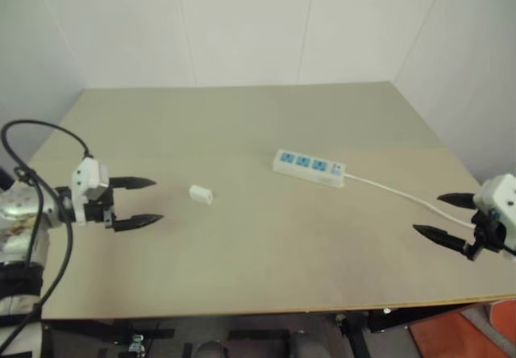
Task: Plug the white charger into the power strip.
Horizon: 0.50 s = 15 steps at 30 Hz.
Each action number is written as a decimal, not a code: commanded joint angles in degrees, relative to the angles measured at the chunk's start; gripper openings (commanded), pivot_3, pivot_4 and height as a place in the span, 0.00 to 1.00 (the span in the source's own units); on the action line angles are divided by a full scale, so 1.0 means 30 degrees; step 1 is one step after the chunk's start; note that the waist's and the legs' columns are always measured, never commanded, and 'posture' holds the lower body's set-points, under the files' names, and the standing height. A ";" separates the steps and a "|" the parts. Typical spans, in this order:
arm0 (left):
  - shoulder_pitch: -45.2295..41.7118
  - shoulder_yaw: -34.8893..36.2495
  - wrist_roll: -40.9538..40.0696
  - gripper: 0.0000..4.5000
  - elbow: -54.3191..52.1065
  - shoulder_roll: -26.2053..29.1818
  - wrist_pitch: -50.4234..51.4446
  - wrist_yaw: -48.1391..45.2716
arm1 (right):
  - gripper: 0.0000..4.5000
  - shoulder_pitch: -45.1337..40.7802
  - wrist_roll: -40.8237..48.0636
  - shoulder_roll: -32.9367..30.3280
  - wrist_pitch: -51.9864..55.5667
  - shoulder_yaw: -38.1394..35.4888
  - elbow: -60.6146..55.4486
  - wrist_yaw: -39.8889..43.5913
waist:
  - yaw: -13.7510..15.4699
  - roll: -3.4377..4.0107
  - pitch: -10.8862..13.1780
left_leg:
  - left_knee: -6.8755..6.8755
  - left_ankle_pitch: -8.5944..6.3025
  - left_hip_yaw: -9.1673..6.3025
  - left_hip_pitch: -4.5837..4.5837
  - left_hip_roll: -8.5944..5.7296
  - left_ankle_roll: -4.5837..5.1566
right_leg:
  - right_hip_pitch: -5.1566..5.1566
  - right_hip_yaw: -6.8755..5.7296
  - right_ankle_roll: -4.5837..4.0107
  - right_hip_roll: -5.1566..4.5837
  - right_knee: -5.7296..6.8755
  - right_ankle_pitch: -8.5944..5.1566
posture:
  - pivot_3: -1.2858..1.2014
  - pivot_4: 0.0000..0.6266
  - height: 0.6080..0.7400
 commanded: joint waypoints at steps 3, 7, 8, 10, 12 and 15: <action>-0.0507 0.0226 -0.0077 1.00 -0.0154 0.0102 -0.0265 0.0118 | 0.99 -0.0311 -0.0037 0.0081 -0.0452 -0.0044 -0.0188 -0.0179 | 0.0000 0.0000 0.0000 | 0.0000 0.0000 0.0000 0.0000 0.0001 0.0000 | 0.0000 0.0000 0.0000 0.0000 0.0000 0.0000 | 0.52 0.24 1.00; -0.0398 0.0269 0.0076 1.00 -0.0189 0.0003 -0.0684 0.0437 | 0.99 -0.0436 -0.0133 0.0201 -0.0520 0.0054 -0.0182 -0.0267 | -0.0001 0.0000 0.0000 | 0.0000 0.0000 0.0001 0.0002 0.0000 0.0000 | 0.0001 0.0001 -0.0001 0.0000 0.0004 0.0000 | 0.52 0.24 1.00; -0.0389 0.0264 0.0071 1.00 -0.0183 -0.0001 -0.0695 0.0442 | 0.99 -0.0453 -0.0132 0.0210 -0.0529 0.0087 -0.0185 -0.0266 | 0.0000 0.0000 -0.0001 | 0.0000 0.0000 0.0000 0.0002 0.0000 0.0000 | 0.0001 0.0001 -0.0001 0.0000 0.0005 0.0000 | 0.52 0.24 1.00; -0.0398 0.0270 0.0088 1.00 -0.0154 -0.0018 -0.0760 0.0474 | 0.99 -0.0489 -0.0190 0.0202 -0.0616 0.0167 -0.0140 -0.0288 | -0.0001 0.0000 0.0000 | 0.0000 0.0000 0.0000 0.0002 0.0000 0.0000 | 0.0001 0.0001 -0.0001 0.0000 0.0005 0.0000 | 0.52 0.24 1.00; -0.0410 0.0280 0.0111 1.00 -0.0139 -0.0033 -0.0811 0.0520 | 0.99 -0.0525 -0.0267 0.0187 -0.0761 0.0226 -0.0062 -0.0316 | 0.0000 0.0001 -0.0001 | 0.0000 0.0000 0.0001 0.0002 0.0000 0.0000 | 0.0000 0.0001 -0.0001 -0.0001 0.0005 0.0000 | 0.52 0.24 1.00; -0.0386 0.0289 0.0102 1.00 -0.0167 -0.0092 -0.0919 0.0611 | 0.99 -0.0593 -0.0356 0.0169 -0.0933 0.0278 0.0084 -0.0307 | 0.0000 0.0001 0.0000 | 0.0000 0.0000 0.0001 0.0001 0.0000 0.0000 | 0.0001 0.0001 0.0000 -0.0001 0.0005 0.0000 | 0.52 0.24 1.00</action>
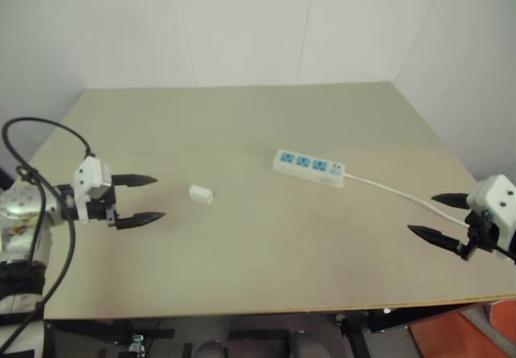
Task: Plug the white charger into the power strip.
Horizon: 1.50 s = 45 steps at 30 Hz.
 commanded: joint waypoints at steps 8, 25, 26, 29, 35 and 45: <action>-0.1742 -0.0300 -0.1720 1.00 -0.2138 -0.2247 0.1457 0.0305 | 0.99 -0.5008 -0.0325 0.0534 -0.2197 0.2559 0.5867 0.0463 | -0.0026 -0.0014 0.0004 | 0.0009 0.0002 0.0002 0.0049 -0.0004 -0.0003 | 0.0060 -0.0003 0.0000 -0.0004 0.0001 0.0005 | 0.52 0.24 1.00; -0.2818 -0.4122 -0.1334 1.00 -0.4855 -0.7588 0.1708 0.0761 | 0.99 -1.8595 -0.5657 0.4993 -0.9887 0.7912 2.6742 -0.2005 | -0.0225 -0.0009 0.0002 | 0.0022 0.0016 0.0034 0.0005 -0.0022 -0.0025 | 0.0003 0.0030 0.0003 -0.0034 0.0005 0.0008 | 0.52 0.24 1.00; -0.2737 -0.4193 -0.1301 1.00 -0.4974 -0.7617 0.1724 0.0825 | 0.99 -1.8852 -0.5808 0.5072 -0.9909 0.7962 2.7177 -0.2090 | -0.0225 -0.0008 0.0002 | 0.0022 0.0016 0.0031 0.0002 -0.0022 -0.0024 | 0.0001 0.0030 0.0003 -0.0033 0.0005 0.0008 | 0.52 0.24 1.00; -0.2525 -0.4248 -0.1447 1.00 -0.5319 -0.7541 0.1888 0.0779 | 0.99 -1.9361 -0.6367 0.5361 -1.0134 0.8217 2.8113 -0.2524 | -0.0244 -0.0008 0.0002 | 0.0022 0.0017 0.0035 -0.0002 -0.0025 -0.0025 | 0.0002 0.0032 0.0003 -0.0040 0.0001 0.0008 | 0.52 0.24 1.00; -0.2439 -0.4388 -0.1057 1.00 -0.5251 -0.7388 0.1673 0.0788 | 0.99 -2.0047 -0.7351 0.5849 -0.9271 0.8459 2.9203 -0.3942 | -0.0444 -0.0006 0.0001 | 0.0022 0.0020 0.0034 0.0006 -0.0028 -0.0030 | 0.0004 0.0034 0.0004 -0.0042 0.0019 0.0008 | 0.52 0.24 1.00; -0.2100 -0.4853 -0.0873 1.00 -0.5717 -0.7767 0.1614 0.1239 | 0.56 -2.0914 -0.7953 0.5818 -0.6388 0.8504 2.9658 -0.4006 | -0.0525 -0.0003 -0.0001 | 0.0023 0.0020 0.0027 0.0019 -0.0029 -0.0031 | 0.0027 0.0030 0.0004 -0.0042 0.0012 0.0008 | 0.52 0.24 1.00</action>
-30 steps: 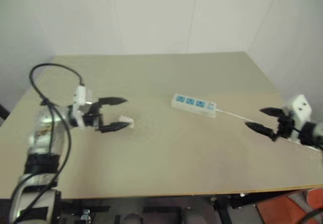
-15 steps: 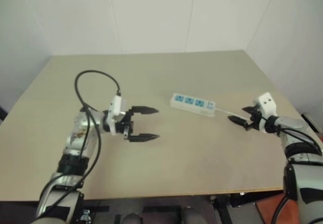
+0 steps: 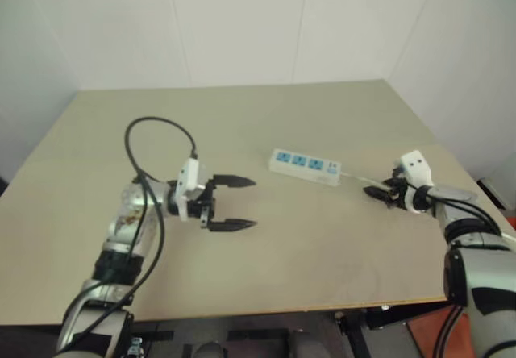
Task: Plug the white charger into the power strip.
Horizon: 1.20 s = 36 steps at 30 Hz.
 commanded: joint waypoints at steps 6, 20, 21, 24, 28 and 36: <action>0.0054 -0.0226 0.0115 1.00 -0.0690 -0.0086 -0.0296 0.0253 | 0.08 -0.0381 -0.0275 -0.0156 0.0549 -0.0050 -0.0118 0.1233 | -0.0023 0.0000 0.0000 | 0.0000 0.0000 -0.0001 0.0014 0.0004 0.0001 | 0.0009 0.0000 0.0001 0.0006 0.0001 0.0000 | 0.52 0.24 1.00; 0.0066 -0.0424 0.0229 1.00 -0.0768 -0.0304 -0.0340 0.0424 | 0.00 0.1632 0.0474 0.0573 -0.2526 0.0626 -0.3824 0.7765 | -0.0084 0.0001 0.0000 | -0.0002 0.0000 -0.0005 0.0025 0.0009 0.0001 | 0.0014 -0.0001 0.0002 0.0012 0.0006 0.0000 | 0.52 0.24 1.00; 0.0031 -0.0434 0.0239 1.00 -0.0731 -0.0319 -0.0366 0.0420 | 0.00 0.2148 0.0589 0.0661 -0.2549 0.0702 -0.4704 0.8101 | -0.0076 0.0001 0.0000 | -0.0002 -0.0001 -0.0007 0.0025 0.0008 0.0000 | 0.0013 -0.0003 0.0002 0.0011 0.0011 0.0000 | 0.52 0.24 1.00; -0.0096 -0.0439 0.0259 1.00 -0.0552 -0.0339 -0.0456 0.0369 | 0.00 0.4267 0.1071 0.0687 -0.2066 0.0966 -0.8227 0.8831 | -0.0040 0.0002 -0.0001 | -0.0002 -0.0001 -0.0012 0.0019 0.0008 0.0000 | 0.0013 -0.0006 0.0002 0.0007 0.0010 0.0000 | 0.52 0.24 1.00; -0.0143 -0.0417 0.0259 1.00 -0.0547 -0.0353 -0.0429 0.0337 | 0.00 0.7687 0.2224 0.0177 -0.0344 0.0782 -1.3776 0.9162 | 0.0034 0.0004 -0.0002 | 0.0000 -0.0001 -0.0021 0.0021 0.0007 0.0000 | 0.0017 -0.0015 0.0002 0.0006 0.0021 0.0000 | 0.52 0.24 1.00; 0.0029 -0.0431 0.0230 1.00 -0.0686 -0.0207 -0.0126 0.0267 | 0.00 1.5633 0.4621 -0.1917 0.2813 -0.1392 -2.3168 0.7890 | 0.0490 0.0005 -0.0004 | 0.0011 -0.0002 -0.0038 0.0057 -0.0001 0.0002 | 0.0094 -0.0028 0.0018 0.0007 -0.0012 -0.0010 | 0.52 0.24 1.00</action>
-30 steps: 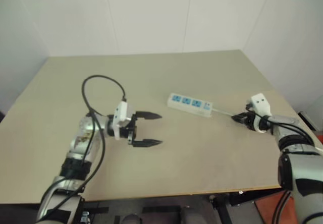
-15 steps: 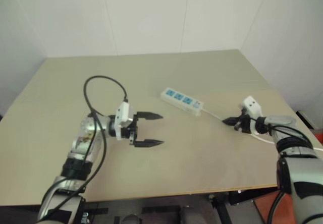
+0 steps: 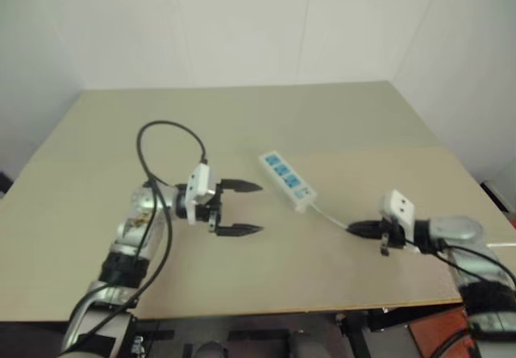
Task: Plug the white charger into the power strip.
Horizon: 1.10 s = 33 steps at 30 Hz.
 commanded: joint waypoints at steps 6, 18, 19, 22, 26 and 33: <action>-0.0570 -0.0068 -0.0059 1.00 0.0351 -0.0317 -0.0528 -0.0305 | 0.00 0.3919 0.1016 -0.0570 0.0941 -0.1992 -0.4108 -0.2646 | 0.0070 0.0001 0.0000 | 0.0016 -0.0001 -0.0014 0.0017 -0.0006 0.0001 | 0.0063 -0.0017 0.0010 -0.0001 -0.0024 -0.0004 | 0.52 0.24 1.00; -0.0895 -0.0070 0.0265 1.00 0.0905 -0.0274 -0.0771 -0.0614 | 0.76 0.4059 0.2358 -0.0999 0.0678 -0.2395 -0.4775 -0.2626 | 0.0045 -0.0003 0.0003 | 0.0016 -0.0004 -0.0022 0.0011 -0.0005 0.0006 | 0.0062 -0.0022 0.0013 0.0003 -0.0044 -0.0005 | 0.52 0.24 1.00; -0.0839 -0.0066 0.0482 1.00 0.0920 -0.0181 -0.0857 -0.0428 | 0.82 0.4048 0.2452 -0.1055 0.0627 -0.2564 -0.4849 -0.2676 | 0.0049 -0.0003 0.0003 | 0.0016 -0.0003 -0.0022 0.0011 -0.0006 0.0006 | 0.0062 -0.0022 0.0013 0.0003 -0.0043 -0.0005 | 0.52 0.24 1.00; -0.0603 -0.0054 0.1381 1.00 0.0864 0.0200 -0.0824 0.0617 | 0.99 0.3901 0.2750 -0.1238 0.0612 -0.3193 -0.5102 -0.2904 | 0.0043 -0.0003 0.0003 | 0.0016 -0.0004 -0.0020 0.0014 -0.0007 0.0006 | 0.0063 -0.0020 0.0015 0.0002 -0.0042 -0.0007 | 0.52 0.24 1.00; -0.0037 0.0170 0.1325 1.00 0.0355 0.1048 0.0207 0.0978 | 0.99 0.3658 0.4093 -0.1074 0.0890 -0.4465 -0.6028 -0.3264 | 0.0002 -0.0004 0.0003 | 0.0015 -0.0005 -0.0020 0.0012 -0.0005 0.0009 | 0.0058 -0.0017 0.0019 0.0003 -0.0041 -0.0009 | 0.52 0.24 1.00; 0.0204 -0.0058 0.1978 1.00 0.0261 0.1799 0.0770 0.1982 | 0.99 0.3266 0.4800 0.1391 0.0163 -0.3740 -0.7103 -0.4997 | 0.0063 -0.0011 0.0003 | 0.0016 -0.0006 -0.0033 0.0015 -0.0001 0.0010 | 0.0069 -0.0029 0.0019 0.0002 -0.0041 -0.0009 | 0.52 0.24 1.00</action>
